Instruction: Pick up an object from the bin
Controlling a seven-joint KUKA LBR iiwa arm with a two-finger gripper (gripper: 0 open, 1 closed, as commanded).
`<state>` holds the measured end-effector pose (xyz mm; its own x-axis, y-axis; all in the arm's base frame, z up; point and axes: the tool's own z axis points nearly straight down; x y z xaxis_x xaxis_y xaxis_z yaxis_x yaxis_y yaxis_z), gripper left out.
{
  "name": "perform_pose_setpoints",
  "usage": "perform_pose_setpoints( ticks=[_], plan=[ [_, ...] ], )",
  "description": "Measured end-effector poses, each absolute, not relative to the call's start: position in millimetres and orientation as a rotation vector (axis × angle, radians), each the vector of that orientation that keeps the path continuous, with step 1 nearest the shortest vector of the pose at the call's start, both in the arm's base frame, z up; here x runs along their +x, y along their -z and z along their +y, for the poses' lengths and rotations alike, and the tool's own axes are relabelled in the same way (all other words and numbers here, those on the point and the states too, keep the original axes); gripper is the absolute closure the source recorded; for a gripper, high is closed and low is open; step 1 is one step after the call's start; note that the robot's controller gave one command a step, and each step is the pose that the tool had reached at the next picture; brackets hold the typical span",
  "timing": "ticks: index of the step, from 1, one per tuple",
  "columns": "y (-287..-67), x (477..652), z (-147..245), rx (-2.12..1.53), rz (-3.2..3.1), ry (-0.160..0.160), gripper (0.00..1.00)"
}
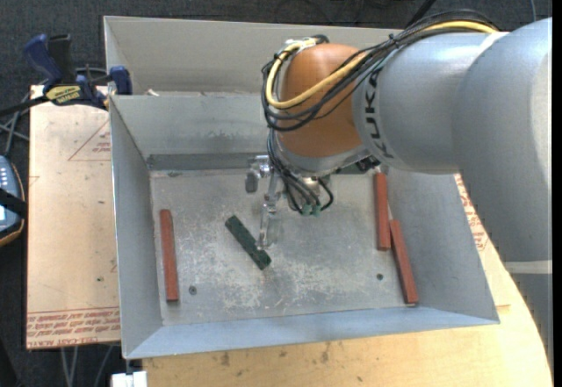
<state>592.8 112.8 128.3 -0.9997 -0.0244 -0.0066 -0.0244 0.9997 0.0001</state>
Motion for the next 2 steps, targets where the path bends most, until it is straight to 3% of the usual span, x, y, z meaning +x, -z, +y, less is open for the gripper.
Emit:
perform_pose_setpoints(
  ticks=[1, 2],
  plan=[
    [-110, 574.2, 131, -0.068, 3.143, -0.008, 0.00],
    [-82, 568.3, 112, 0.044, 3.139, -0.002, 0.00]
  ],
)
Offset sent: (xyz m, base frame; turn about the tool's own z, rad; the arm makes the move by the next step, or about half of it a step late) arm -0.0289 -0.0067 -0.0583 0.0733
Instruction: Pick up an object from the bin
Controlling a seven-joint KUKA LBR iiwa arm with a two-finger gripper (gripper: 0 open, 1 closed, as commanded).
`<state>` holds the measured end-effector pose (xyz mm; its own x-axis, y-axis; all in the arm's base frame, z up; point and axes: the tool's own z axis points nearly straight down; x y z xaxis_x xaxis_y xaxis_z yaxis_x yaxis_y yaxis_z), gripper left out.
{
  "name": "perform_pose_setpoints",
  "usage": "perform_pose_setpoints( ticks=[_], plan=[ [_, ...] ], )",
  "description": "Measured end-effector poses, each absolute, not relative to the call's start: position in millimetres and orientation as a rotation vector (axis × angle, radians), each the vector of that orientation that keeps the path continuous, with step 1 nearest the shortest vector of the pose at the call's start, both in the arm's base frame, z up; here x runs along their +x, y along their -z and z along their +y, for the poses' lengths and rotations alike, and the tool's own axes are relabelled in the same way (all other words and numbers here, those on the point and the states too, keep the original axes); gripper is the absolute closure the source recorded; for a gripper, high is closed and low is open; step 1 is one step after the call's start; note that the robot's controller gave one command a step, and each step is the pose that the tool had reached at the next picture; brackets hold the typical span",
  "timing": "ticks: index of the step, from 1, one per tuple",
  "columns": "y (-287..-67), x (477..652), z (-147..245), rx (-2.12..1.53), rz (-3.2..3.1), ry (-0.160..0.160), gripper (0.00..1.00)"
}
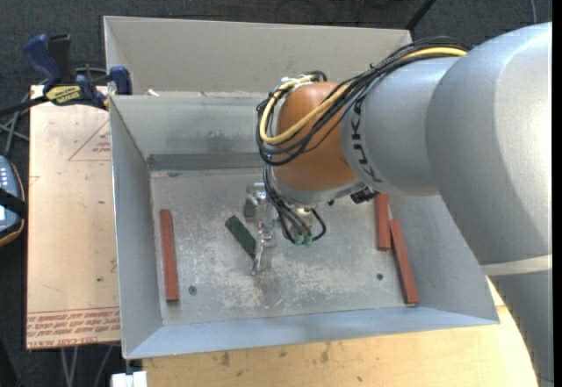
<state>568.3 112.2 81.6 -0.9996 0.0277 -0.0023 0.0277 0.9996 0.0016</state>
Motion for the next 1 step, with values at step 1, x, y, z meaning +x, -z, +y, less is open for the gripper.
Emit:
perform_pose_setpoints(
  ticks=[1],
  plan=[
    [-71.2, 575.5, 106.7, 0.264, 3.127, -0.004, 1.00]
  ],
)
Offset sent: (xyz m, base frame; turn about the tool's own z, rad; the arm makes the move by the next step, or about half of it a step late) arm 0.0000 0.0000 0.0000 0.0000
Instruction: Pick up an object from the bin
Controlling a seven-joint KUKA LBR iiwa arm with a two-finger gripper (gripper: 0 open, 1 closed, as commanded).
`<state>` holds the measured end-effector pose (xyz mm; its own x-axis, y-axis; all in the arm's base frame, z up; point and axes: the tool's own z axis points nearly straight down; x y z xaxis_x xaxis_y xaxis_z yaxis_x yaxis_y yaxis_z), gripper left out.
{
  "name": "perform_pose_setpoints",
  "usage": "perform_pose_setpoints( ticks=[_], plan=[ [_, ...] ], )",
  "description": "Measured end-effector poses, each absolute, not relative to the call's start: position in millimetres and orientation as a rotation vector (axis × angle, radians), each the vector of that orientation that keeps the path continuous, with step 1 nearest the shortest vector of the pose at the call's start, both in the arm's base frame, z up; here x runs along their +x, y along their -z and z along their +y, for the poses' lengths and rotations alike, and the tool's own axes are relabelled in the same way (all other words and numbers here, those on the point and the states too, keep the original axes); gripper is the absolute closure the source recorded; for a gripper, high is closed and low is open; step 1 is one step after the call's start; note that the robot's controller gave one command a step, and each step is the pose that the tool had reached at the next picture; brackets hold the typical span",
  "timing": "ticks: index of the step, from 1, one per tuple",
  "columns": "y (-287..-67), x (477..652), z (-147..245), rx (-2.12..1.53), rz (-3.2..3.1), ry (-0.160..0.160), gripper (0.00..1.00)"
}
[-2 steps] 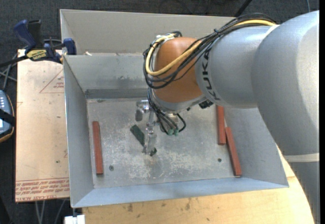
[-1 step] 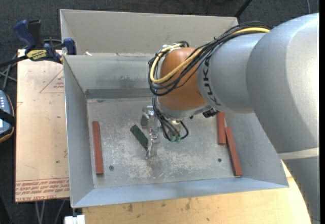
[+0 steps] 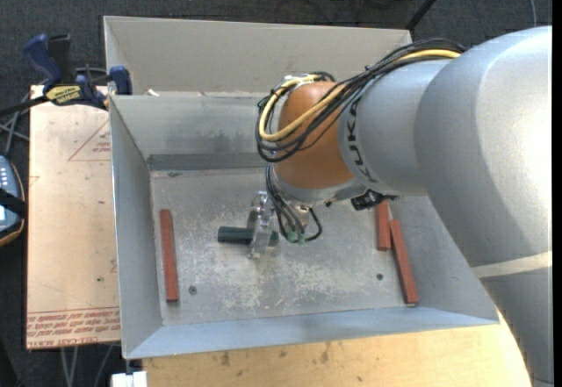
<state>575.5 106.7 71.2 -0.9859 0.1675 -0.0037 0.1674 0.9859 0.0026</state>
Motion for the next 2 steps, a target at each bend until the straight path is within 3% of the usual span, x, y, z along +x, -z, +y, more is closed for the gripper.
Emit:
perform_pose_setpoints(
  ticks=[1, 2],
  plan=[
    [-71, 575.6, 107, 0.264, 3.126, -0.004, 1.00],
    [-269, 605.9, 122, 0.202, 3.123, -0.006, 1.00]
  ],
)
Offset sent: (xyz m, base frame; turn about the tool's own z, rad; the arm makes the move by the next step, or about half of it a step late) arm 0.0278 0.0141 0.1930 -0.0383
